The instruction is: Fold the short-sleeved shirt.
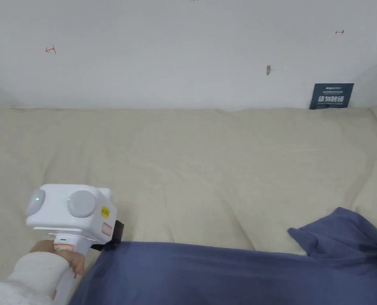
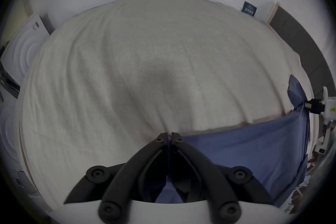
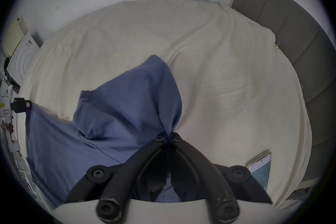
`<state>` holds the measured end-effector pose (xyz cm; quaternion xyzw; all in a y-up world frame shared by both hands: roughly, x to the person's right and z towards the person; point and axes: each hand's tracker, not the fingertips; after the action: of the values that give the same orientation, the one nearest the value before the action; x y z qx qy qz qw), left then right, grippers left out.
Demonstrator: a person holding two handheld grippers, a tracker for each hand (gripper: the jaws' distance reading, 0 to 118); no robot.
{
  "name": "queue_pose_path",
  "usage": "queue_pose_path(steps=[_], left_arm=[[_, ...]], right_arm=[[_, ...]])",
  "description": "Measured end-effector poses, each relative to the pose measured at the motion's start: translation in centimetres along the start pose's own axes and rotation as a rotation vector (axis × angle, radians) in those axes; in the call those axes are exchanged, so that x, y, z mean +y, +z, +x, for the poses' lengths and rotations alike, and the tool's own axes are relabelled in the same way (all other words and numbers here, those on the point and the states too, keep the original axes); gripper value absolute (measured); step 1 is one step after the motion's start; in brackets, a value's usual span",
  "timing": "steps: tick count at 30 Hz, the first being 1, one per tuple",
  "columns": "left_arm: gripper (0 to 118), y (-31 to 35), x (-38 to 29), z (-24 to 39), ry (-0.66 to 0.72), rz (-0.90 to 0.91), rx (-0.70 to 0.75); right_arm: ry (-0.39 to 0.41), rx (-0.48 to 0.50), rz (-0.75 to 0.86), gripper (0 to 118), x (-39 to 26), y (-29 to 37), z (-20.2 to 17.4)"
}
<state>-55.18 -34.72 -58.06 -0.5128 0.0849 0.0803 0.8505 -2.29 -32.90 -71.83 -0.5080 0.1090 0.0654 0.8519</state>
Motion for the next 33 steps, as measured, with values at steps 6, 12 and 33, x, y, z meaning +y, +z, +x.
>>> queue_pose_path(steps=[6, 12, 33], left_arm=[[3, 4.0, -0.4, 0.5, -0.041, 0.056, -0.004], [3, 9.4, -1.8, 1.0, -0.051, 0.125, 0.006], [3, 15.6, -29.8, -1.1, 0.075, 0.076, -0.057]], right_arm=[[-0.011, 0.014, 0.056, 0, -0.3, 3.8, 1.3], [-0.034, 0.116, 0.154, 0, -1.7, 9.9, 1.9], [-0.033, 0.185, 0.042, 0, -29.0, 15.0, 3.2]])
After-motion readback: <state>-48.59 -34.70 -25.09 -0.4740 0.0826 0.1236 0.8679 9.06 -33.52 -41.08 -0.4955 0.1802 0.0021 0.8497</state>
